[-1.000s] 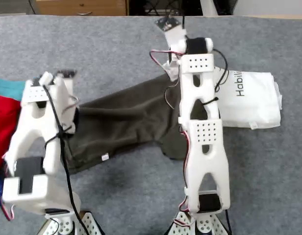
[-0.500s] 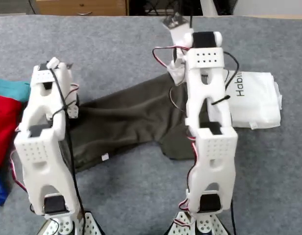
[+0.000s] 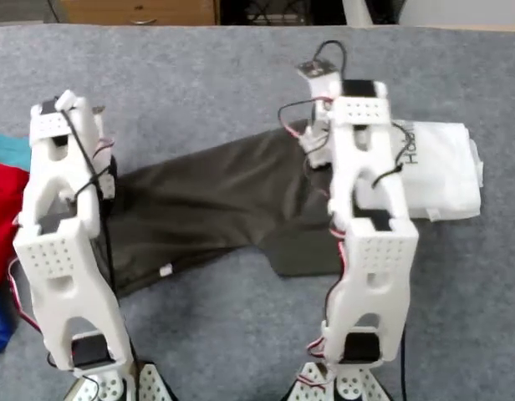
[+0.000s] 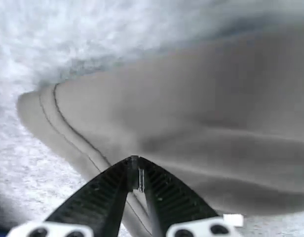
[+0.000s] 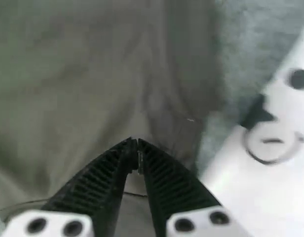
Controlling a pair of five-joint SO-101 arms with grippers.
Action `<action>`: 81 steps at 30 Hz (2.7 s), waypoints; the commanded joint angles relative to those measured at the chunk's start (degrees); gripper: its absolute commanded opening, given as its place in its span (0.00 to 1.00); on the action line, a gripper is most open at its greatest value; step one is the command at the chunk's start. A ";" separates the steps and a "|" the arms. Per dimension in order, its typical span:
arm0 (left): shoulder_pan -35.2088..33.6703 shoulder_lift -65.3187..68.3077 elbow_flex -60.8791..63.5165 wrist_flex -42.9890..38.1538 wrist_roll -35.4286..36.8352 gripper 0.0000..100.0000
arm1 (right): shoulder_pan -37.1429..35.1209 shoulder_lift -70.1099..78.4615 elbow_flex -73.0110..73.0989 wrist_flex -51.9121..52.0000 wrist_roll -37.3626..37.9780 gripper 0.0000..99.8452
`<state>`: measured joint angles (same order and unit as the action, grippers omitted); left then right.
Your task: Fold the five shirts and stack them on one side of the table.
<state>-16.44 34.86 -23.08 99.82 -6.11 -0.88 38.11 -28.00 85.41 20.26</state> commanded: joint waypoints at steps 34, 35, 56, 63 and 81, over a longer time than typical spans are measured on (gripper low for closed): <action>2.86 -41.05 23.25 -5.10 -4.57 0.03 | -4.04 -27.65 16.04 15.65 19.25 0.01; 1.89 -43.78 26.68 -6.33 -4.66 0.03 | -4.84 -31.52 21.23 15.30 21.71 0.01; -0.92 -58.37 59.65 -12.04 -13.10 0.03 | -7.03 -66.95 87.78 -16.79 45.54 0.18; -0.92 -58.46 65.98 -17.23 -13.01 0.03 | -8.70 -57.45 91.47 -29.89 45.54 0.17; -5.41 -58.81 66.42 -17.32 -13.36 0.03 | -3.78 -45.93 70.11 -18.02 45.54 0.01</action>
<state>-21.45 -22.29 44.00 82.95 -18.86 -5.36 -7.96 48.04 61.93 65.27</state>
